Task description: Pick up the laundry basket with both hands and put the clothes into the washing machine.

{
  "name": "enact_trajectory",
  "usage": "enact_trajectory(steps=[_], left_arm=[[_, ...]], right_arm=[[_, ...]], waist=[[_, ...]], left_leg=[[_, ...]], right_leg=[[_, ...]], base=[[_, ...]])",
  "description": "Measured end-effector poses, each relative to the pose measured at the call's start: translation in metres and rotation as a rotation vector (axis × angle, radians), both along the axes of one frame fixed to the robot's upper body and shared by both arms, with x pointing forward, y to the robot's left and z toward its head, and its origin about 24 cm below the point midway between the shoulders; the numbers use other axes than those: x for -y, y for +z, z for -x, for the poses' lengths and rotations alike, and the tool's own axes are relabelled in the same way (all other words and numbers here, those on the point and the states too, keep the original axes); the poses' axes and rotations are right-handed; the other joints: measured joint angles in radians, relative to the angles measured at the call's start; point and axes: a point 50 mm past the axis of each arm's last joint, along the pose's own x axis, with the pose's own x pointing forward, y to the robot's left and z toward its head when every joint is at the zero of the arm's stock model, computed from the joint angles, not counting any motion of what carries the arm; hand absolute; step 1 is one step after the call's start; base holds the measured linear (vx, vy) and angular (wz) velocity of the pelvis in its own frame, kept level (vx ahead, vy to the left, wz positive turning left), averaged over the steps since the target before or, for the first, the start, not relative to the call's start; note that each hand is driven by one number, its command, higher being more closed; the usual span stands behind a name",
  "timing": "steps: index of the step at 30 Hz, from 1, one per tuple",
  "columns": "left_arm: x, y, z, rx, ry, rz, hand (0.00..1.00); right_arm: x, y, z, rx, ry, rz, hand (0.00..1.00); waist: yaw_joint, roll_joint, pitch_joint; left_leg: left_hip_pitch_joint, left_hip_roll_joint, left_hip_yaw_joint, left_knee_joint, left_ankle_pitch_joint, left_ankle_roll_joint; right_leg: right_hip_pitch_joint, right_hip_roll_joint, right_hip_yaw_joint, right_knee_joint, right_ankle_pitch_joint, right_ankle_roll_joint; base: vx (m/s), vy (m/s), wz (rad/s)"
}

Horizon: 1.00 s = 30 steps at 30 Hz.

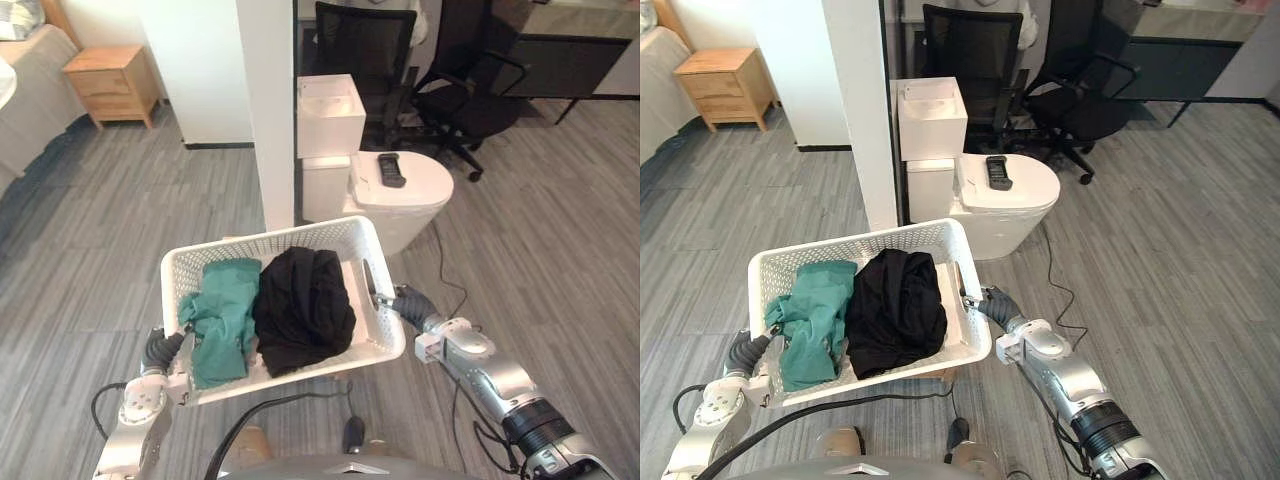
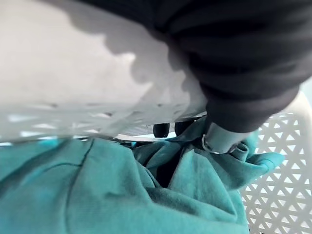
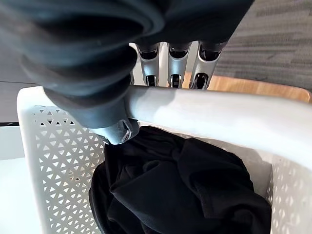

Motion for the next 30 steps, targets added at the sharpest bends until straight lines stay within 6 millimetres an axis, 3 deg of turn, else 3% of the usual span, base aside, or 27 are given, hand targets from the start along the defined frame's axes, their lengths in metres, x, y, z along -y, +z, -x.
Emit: enact_trajectory(steps=[1,2,3,5,7,9,10,11,12,13,15,16,17,18,19,20,21,22,23,24,25,26,27,28,29,30], left_arm=[[0.001,-0.003,0.004,-0.009,0.015,0.013,1.00],[0.001,-0.004,0.005,-0.012,0.019,0.016,1.00],[-0.002,-0.005,0.010,-0.019,0.032,0.012,1.00],[-0.003,-0.006,0.012,-0.021,0.041,0.015,1.00],[-0.008,-0.007,0.018,-0.037,0.057,0.006,1.00],[-0.007,-0.009,0.020,-0.046,0.055,0.009,1.00],[-0.006,-0.009,0.020,-0.047,0.044,0.013,1.00],[-0.005,-0.009,0.020,-0.046,0.036,0.019,1.00],[-0.003,-0.010,0.020,-0.046,0.032,0.022,1.00],[-0.003,-0.010,0.019,-0.044,0.036,0.027,1.00],[-0.007,-0.008,0.019,-0.041,0.039,0.013,1.00],[-0.010,-0.008,0.018,-0.035,0.048,0.009,1.00],[-0.010,-0.008,0.017,-0.023,0.079,0.029,1.00],[-0.011,-0.005,0.013,-0.007,0.086,0.031,1.00],[-0.011,-0.004,0.010,0.001,0.082,0.033,1.00],[-0.010,-0.005,0.010,0.001,0.075,0.038,1.00],[-0.010,-0.007,0.014,-0.012,0.082,0.040,1.00],[-0.011,-0.007,0.015,-0.013,0.087,0.038,1.00],[-0.015,-0.005,0.013,-0.005,0.094,0.032,1.00],[-0.015,-0.005,0.014,-0.004,0.103,0.035,1.00],[-0.015,-0.006,0.016,-0.002,0.117,0.047,1.00],[-0.013,-0.008,0.016,-0.002,0.126,0.058,1.00],[-0.013,-0.010,0.017,-0.008,0.126,0.058,1.00],[-0.014,-0.011,0.018,-0.015,0.128,0.055,1.00],[-0.017,-0.012,0.018,-0.024,0.130,0.049,1.00],[-0.017,-0.013,0.016,-0.025,0.128,0.050,1.00]], right_arm=[[-0.001,-0.003,0.000,-0.011,-0.005,-0.005,1.00],[-0.002,-0.004,0.000,-0.015,-0.007,-0.008,1.00],[-0.006,-0.005,0.000,-0.015,-0.002,-0.015,1.00],[-0.007,-0.007,0.002,-0.019,-0.006,-0.025,1.00],[-0.012,-0.018,0.012,-0.068,-0.028,-0.061,1.00],[-0.010,-0.027,0.025,-0.105,-0.049,-0.074,1.00],[-0.008,-0.029,0.031,-0.111,-0.068,-0.084,1.00],[-0.006,-0.029,0.035,-0.103,-0.081,-0.078,1.00],[-0.005,-0.030,0.036,-0.103,-0.089,-0.076,1.00],[-0.006,-0.031,0.037,-0.105,-0.092,-0.080,1.00],[-0.011,-0.034,0.041,-0.113,-0.090,-0.090,1.00],[-0.015,-0.032,0.041,-0.101,-0.090,-0.097,1.00],[-0.018,-0.027,0.034,-0.075,-0.081,-0.095,1.00],[-0.018,-0.022,0.027,-0.048,-0.074,-0.081,1.00],[-0.018,-0.021,0.025,-0.042,-0.074,-0.076,1.00],[-0.018,-0.024,0.025,-0.055,-0.081,-0.078,1.00],[-0.018,-0.027,0.026,-0.066,-0.083,-0.080,1.00],[-0.019,-0.026,0.025,-0.063,-0.080,-0.080,1.00],[-0.022,-0.024,0.022,-0.055,-0.064,-0.078,1.00],[-0.024,-0.022,0.017,-0.045,-0.056,-0.075,1.00],[-0.026,-0.020,0.011,-0.037,-0.043,-0.071,1.00],[-0.025,-0.020,0.007,-0.039,-0.042,-0.064,1.00],[-0.024,-0.025,0.008,-0.058,-0.044,-0.063,1.00],[-0.024,-0.026,0.009,-0.063,-0.042,-0.064,1.00],[-0.027,-0.026,0.008,-0.062,-0.041,-0.074,1.00],[-0.025,-0.026,0.008,-0.061,-0.041,-0.066,1.00]], waist=[[0.004,0.013,0.004],[0.003,0.022,0.004],[-0.008,0.030,0.000],[-0.015,0.036,-0.003],[-0.022,-0.012,0.014],[-0.051,-0.051,0.009],[-0.063,-0.051,0.014],[-0.076,-0.070,0.010],[-0.082,-0.063,0.013],[-0.084,-0.054,0.020],[-0.095,-0.085,0.015],[-0.080,-0.096,0.014],[-0.078,-0.076,0.016],[-0.071,-0.062,0.034],[-0.073,-0.060,0.047],[-0.071,-0.060,0.050],[-0.069,-0.060,0.049],[-0.068,-0.080,0.039],[-0.071,-0.092,0.039],[-0.058,-0.084,0.036],[-0.016,-0.049,0.029],[-0.015,-0.035,0.029],[-0.017,-0.036,0.022],[-0.014,-0.043,0.016],[-0.011,-0.081,-0.003],[-0.013,-0.085,-0.006]], left_leg=[[0.017,-0.012,-0.019,0.116,-0.070,-0.018],[0.035,-0.022,-0.031,0.130,-0.097,-0.025],[0.072,-0.046,-0.064,0.078,-0.161,0.006],[0.085,-0.052,-0.078,0.034,-0.207,0.045],[0.078,-0.087,-0.034,0.017,-0.205,0.079],[0.079,-0.130,-0.016,-0.013,-0.177,0.105],[0.077,-0.148,-0.003,-0.031,-0.160,0.115],[0.082,-0.168,0.019,-0.066,-0.137,0.132],[0.085,-0.168,0.032,-0.087,-0.124,0.142],[0.100,-0.166,0.072,-0.131,-0.100,0.154],[0.121,-0.194,0.109,-0.142,-0.089,0.148],[0.107,-0.191,0.151,-0.114,-0.091,0.158],[0.096,-0.149,0.204,-0.124,-0.073,0.172],[0.095,-0.122,0.255,-0.145,-0.058,0.176],[0.111,-0.117,0.275,-0.160,-0.049,0.175],[0.157,-0.110,0.311,-0.189,-0.035,0.169],[0.189,-0.102,0.363,-0.182,-0.037,0.169],[0.193,-0.105,0.379,-0.172,-0.044,0.160],[0.188,-0.119,0.387,-0.162,-0.060,0.144],[0.175,-0.126,0.363,-0.195,-0.073,0.131],[0.165,-0.086,0.398,-0.246,-0.025,0.162],[0.165,-0.055,0.469,-0.258,-0.012,0.165],[0.173,-0.055,0.507,-0.276,-0.007,0.162],[0.166,-0.057,0.525,-0.277,-0.002,0.154],[0.152,-0.058,0.563,-0.275,0.006,0.141],[0.148,-0.060,0.577,-0.282,0.020,0.131]], right_leg=[[-0.002,0.011,0.021,-0.001,0.011,-0.006],[-0.006,0.016,0.031,0.000,0.017,-0.006],[-0.036,0.028,0.059,-0.002,0.040,-0.001],[-0.057,0.037,0.076,-0.013,0.065,0.002],[-0.073,0.016,0.133,-0.045,0.080,0.001],[-0.082,-0.015,0.155,-0.059,0.070,-0.002],[-0.099,-0.026,0.172,-0.059,0.055,-0.013],[-0.116,-0.037,0.187,-0.059,0.009,-0.011],[-0.123,-0.040,0.186,-0.055,-0.021,-0.005],[-0.142,-0.041,0.185,-0.039,-0.012,-0.014],[-0.134,-0.040,0.176,0.034,0.086,-0.020],[-0.153,-0.034,0.189,0.028,0.178,0.008],[-0.161,0.003,0.171,-0.057,0.321,-0.039],[-0.189,0.008,0.088,0.011,0.288,-0.073],[-0.212,-0.011,-0.007,0.149,0.169,-0.135],[-0.212,-0.073,-0.143,0.397,-0.029,-0.159],[-0.171,-0.147,-0.219,0.543,-0.149,-0.141],[-0.163,-0.165,-0.236,0.535,-0.156,-0.117],[-0.147,-0.121,-0.252,0.470,-0.153,-0.084],[-0.122,-0.056,-0.217,0.325,-0.114,-0.070],[-0.112,-0.001,-0.208,0.264,-0.103,-0.115],[-0.107,-0.070,-0.293,0.467,-0.231,-0.156],[-0.059,-0.140,-0.318,0.515,-0.275,-0.055],[-0.027,-0.168,-0.309,0.471,-0.272,-0.006],[0.023,-0.166,-0.241,0.313,-0.269,0.056],[0.034,-0.144,-0.239,0.244,-0.265,0.051]], base=[[-0.16,0.066,-0.33],[-0.23,0.138,-0.55],[-0.15,0.109,-0.49],[-0.18,0.117,-0.47],[-0.28,0.126,-0.62],[-0.21,0.128,-0.36],[-0.17,0.162,-0.33],[-0.12,0.111,-0.35],[-0.11,0.116,-0.60],[-0.07,0.088,-0.66],[-0.03,0.101,-0.74],[-0.03,0.066,-1.15],[-0.06,0.055,-1.46],[-0.12,0.034,-1.15],[-0.11,0.032,-0.94],[-0.11,0.009,-1.02],[-0.08,-0.032,-1.01],[-0.06,-0.043,-0.96],[-0.06,-0.040,-0.99],[-0.13,-0.039,-1.65],[-0.20,-0.049,-2.07],[-0.19,-0.045,-2.03],[-0.10,-0.031,-1.49],[-0.04,-0.155,-1.24],[-0.02,-0.156,-0.91],[-0.01,-0.235,-1.03]])
